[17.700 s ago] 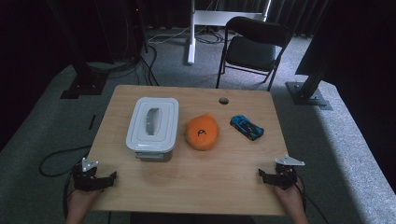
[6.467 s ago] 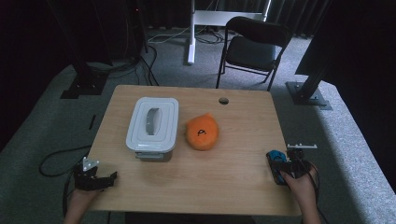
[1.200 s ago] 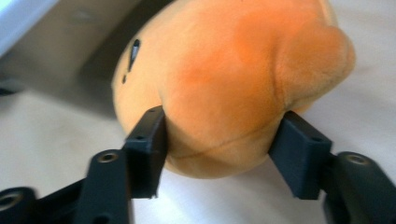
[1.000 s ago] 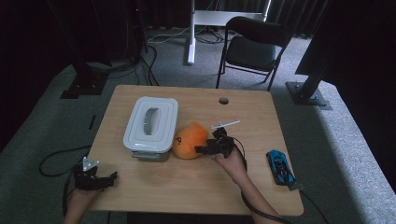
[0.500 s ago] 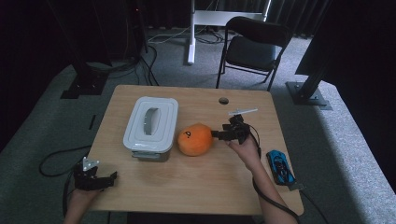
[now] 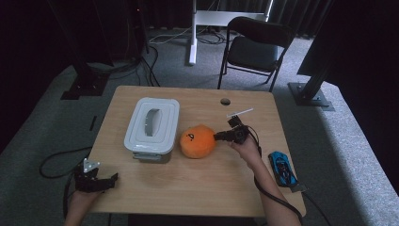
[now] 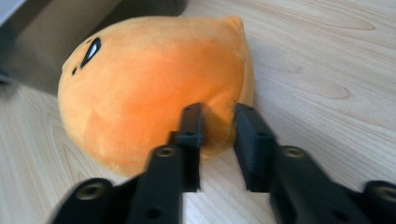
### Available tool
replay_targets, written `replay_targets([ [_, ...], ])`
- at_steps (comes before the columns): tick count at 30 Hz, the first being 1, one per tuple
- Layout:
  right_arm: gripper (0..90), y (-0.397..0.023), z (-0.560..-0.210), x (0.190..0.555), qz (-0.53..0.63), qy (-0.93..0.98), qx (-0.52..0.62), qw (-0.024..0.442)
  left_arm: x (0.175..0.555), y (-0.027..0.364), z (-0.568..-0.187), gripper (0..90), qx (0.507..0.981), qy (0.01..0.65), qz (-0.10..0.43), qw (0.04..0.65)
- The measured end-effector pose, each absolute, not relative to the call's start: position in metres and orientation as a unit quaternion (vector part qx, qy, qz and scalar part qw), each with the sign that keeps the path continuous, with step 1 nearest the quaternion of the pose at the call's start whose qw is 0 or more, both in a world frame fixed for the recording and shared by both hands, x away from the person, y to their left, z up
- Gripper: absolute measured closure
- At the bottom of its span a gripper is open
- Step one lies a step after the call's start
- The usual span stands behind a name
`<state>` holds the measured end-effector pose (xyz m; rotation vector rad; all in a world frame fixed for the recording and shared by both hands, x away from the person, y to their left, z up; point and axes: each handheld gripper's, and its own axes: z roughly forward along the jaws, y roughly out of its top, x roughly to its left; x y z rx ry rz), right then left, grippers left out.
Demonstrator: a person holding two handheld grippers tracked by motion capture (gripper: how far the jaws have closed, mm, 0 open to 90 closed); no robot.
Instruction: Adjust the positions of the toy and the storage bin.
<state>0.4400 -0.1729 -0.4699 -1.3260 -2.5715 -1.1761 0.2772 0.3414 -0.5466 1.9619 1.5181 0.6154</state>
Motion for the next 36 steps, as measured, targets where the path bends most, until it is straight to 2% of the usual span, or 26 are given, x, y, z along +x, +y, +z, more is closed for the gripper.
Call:
replay_targets([
  [4, 82.1, -0.171, -0.466, 0.421, -0.379, -0.833, -0.404, -0.002, 0.277, 0.341, -0.547, 1.2, 0.735, 0.569, 0.231, 0.289],
  [9, 81.5, -0.171, -0.463, 0.402, -0.372, -0.842, -0.391, 0.000, 0.277, 0.341, -0.547, 1.2, 0.735, 0.569, 0.231, 0.289],
  [18, 76.5, -0.171, -0.466, 0.362, -0.369, -0.843, -0.391, -0.022, 0.277, 0.341, -0.547, 1.2, 0.735, 0.569, 0.231, 0.289],
  [23, 73.6, -0.168, -0.467, 0.351, -0.376, -0.840, -0.391, -0.022, 0.277, 0.341, -0.547, 1.2, 0.735, 0.569, 0.231, 0.289],
  [27, 72.2, -0.162, -0.463, 0.346, -0.386, -0.842, -0.377, -0.005, 0.277, 0.341, -0.547, 1.2, 0.735, 0.569, 0.231, 0.289],
  [29, 67.9, -0.159, -0.461, 0.345, -0.392, -0.845, -0.364, 0.007, 0.277, 0.341, -0.547, 1.2, 0.735, 0.569, 0.231, 0.289],
  [30, 60.4, -0.157, -0.455, 0.345, -0.398, -0.844, -0.360, -0.004, 0.277, 0.341, -0.547, 1.2, 0.735, 0.569, 0.231, 0.289],
  [32, 54.9, -0.158, -0.449, 0.348, -0.403, -0.841, -0.362, -0.017, 0.277, 0.341, -0.547, 1.2, 0.735, 0.569, 0.231, 0.289],
  [36, 48.3, -0.169, -0.436, 0.361, -0.415, -0.826, -0.378, -0.040, 0.277, 0.341, -0.547, 1.2, 0.735, 0.569, 0.231, 0.289],
])
